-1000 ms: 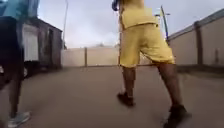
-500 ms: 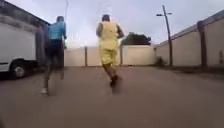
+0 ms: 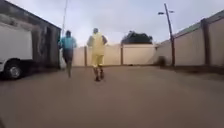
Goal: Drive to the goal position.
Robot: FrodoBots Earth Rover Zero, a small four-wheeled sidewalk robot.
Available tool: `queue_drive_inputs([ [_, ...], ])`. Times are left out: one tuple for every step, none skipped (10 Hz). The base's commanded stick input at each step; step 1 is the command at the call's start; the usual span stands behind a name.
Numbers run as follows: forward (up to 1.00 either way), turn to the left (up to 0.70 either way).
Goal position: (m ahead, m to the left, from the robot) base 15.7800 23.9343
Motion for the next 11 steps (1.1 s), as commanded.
queue_drive_inputs([
  [0.5,0.0],
  [0.5,0.0],
  [0.5,0.0],
  [0.5,0.0],
  [0.5,0.0],
  [0.5,0.0],
  [0.5,0.0],
  [0.5,0.0],
  [0.5,0.0],
  [0.5,0.0],
  [0.5,0.0],
])
